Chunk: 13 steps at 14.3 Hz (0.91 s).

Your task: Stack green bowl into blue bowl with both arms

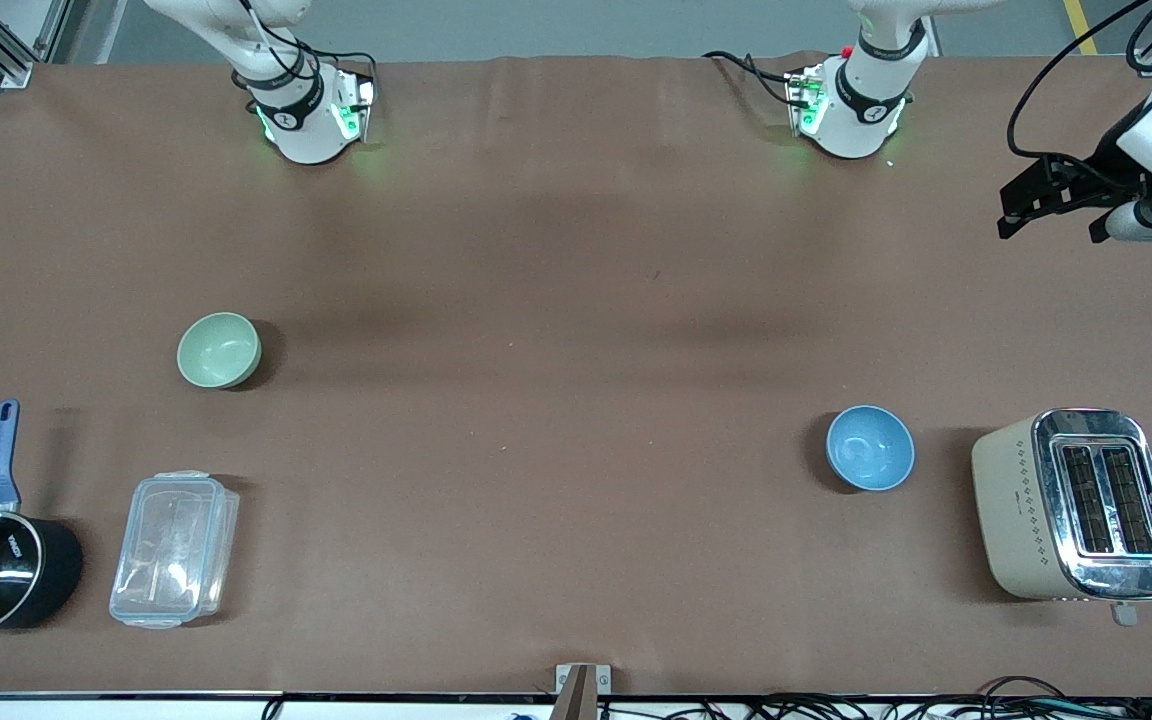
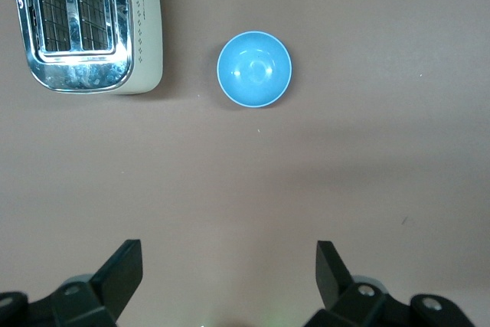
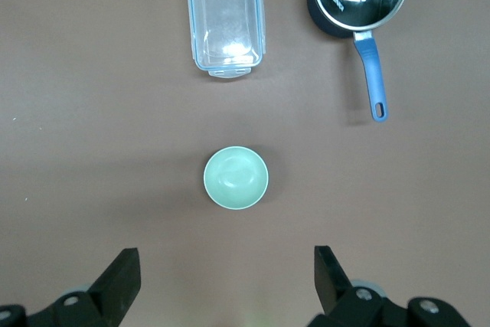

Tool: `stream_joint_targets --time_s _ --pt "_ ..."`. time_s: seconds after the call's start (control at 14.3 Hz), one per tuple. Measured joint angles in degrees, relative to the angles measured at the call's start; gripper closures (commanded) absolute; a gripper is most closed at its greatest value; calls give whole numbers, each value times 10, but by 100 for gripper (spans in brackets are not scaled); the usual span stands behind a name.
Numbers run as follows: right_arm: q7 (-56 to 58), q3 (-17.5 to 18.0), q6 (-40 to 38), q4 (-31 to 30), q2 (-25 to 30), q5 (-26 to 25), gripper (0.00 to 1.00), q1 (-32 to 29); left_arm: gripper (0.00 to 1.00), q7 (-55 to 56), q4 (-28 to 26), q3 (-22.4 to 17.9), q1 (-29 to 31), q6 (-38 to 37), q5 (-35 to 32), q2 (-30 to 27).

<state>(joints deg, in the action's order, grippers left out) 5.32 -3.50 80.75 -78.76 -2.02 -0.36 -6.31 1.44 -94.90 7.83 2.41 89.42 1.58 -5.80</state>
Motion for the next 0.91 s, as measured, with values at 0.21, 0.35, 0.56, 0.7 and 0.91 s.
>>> stream_joint_targets --time_s 0.21,0.35,0.56,0.7,0.91 --pt "-36 -17 -8 -6 3 0 0 30 0 0 2 0 0 0 -5 3" --pt "-45 -18 -9 -6 5 0 0 35 0 0 7 0 1 2 -9 12" --pt "-46 -21 -9 -8 6 0 0 35 0 0 24 0 1 16 -24 59" --pt "-46 -21 -9 -12 6 0 0 35 0 2 15 0 1 59 -28 99" --pt "-44 -22 -1 -24 6 0 0 35 0 30 -38 0 1 169 -36 147"
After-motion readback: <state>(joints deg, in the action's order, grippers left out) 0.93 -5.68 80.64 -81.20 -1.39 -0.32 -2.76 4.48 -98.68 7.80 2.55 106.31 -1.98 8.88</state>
